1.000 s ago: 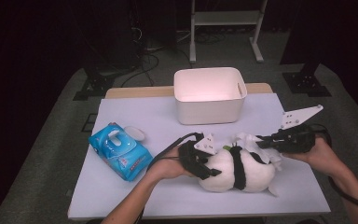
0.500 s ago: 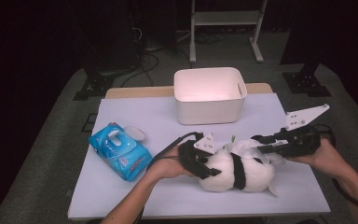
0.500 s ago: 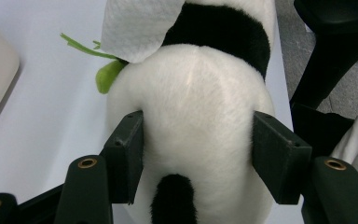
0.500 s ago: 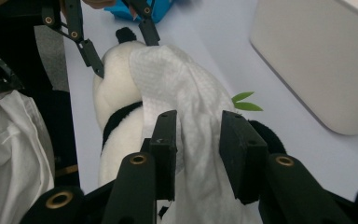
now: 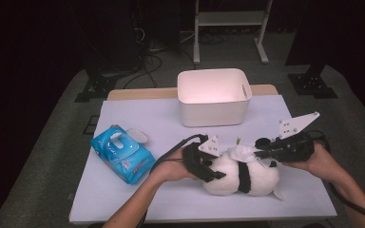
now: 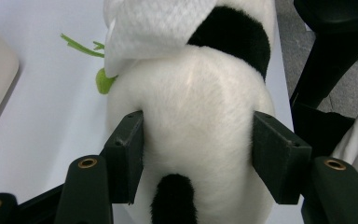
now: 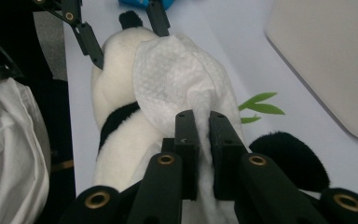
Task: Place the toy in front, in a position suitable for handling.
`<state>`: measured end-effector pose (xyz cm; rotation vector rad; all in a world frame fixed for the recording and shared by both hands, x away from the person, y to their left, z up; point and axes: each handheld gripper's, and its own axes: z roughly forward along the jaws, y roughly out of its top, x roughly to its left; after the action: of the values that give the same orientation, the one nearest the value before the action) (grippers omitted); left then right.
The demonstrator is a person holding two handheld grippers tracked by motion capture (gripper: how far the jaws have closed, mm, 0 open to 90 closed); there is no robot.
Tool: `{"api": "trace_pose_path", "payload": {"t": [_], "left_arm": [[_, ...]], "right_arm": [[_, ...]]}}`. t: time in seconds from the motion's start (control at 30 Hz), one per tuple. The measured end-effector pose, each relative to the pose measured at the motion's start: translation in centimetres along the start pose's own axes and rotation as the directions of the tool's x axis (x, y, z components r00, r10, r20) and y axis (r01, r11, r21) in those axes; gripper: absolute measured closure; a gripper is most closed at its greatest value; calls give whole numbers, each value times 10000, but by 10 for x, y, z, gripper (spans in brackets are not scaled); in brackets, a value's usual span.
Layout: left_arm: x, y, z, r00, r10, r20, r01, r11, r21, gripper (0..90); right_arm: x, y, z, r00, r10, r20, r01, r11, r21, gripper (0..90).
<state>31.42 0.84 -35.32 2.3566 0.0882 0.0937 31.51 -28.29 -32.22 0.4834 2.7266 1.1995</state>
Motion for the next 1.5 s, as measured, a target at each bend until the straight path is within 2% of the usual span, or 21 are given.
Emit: {"api": "trace_pose_path", "payload": {"t": [0.07,0.2,0.3,0.37,0.53,0.73,0.77,0.97,1.07,1.2,1.3,1.4,1.5], "left_arm": [[0,0,0,10000,-8,-10,8,10000,-39,392],[0,0,0,10000,3,-21,-3,10000,-38,393],[0,0,0,10000,-18,-16,18,10000,-37,393],[0,1,1,10000,6,-50,-6,10000,-1,394],[0,4,2,9999,64,-83,-64,10000,-14,397],[2,6,4,9999,75,-143,-75,10000,26,397],[2,6,3,9999,73,-127,-72,10000,23,397],[2,3,3,10000,-39,-89,38,9998,-181,398],[2,5,3,9999,-7,-106,6,10000,-74,397],[1,7,3,9998,72,-179,-70,9999,110,397],[1,8,3,9997,120,-190,-118,9998,141,397],[2,6,3,9999,73,-142,-72,9999,113,397],[2,5,2,9999,3,-115,-2,10000,69,397]], "right_arm": [[-2,-2,-3,9998,-7,219,5,10000,74,839],[-14,-9,-15,9964,476,703,-470,9988,-99,840],[-20,-13,-19,9948,803,628,-785,9964,-315,840],[-18,-13,-17,9960,765,456,-751,9967,-306,840],[-7,-8,-7,9985,533,-141,-536,9983,-219,842],[10,6,10,9969,-121,-779,115,9999,-72,841],[10,7,12,9966,-287,-777,288,9996,-4,841],[9,4,2,9964,-63,-844,84,9996,257,840],[9,3,0,9962,-84,-871,105,9997,241,828],[14,11,13,9952,-392,-902,427,9984,372,829],[16,18,25,9918,-575,-1145,632,9969,475,827],[21,27,37,9885,-766,-1304,881,9925,848,755],[26,33,34,9869,-995,-1266,1133,9878,1069,698]]}}
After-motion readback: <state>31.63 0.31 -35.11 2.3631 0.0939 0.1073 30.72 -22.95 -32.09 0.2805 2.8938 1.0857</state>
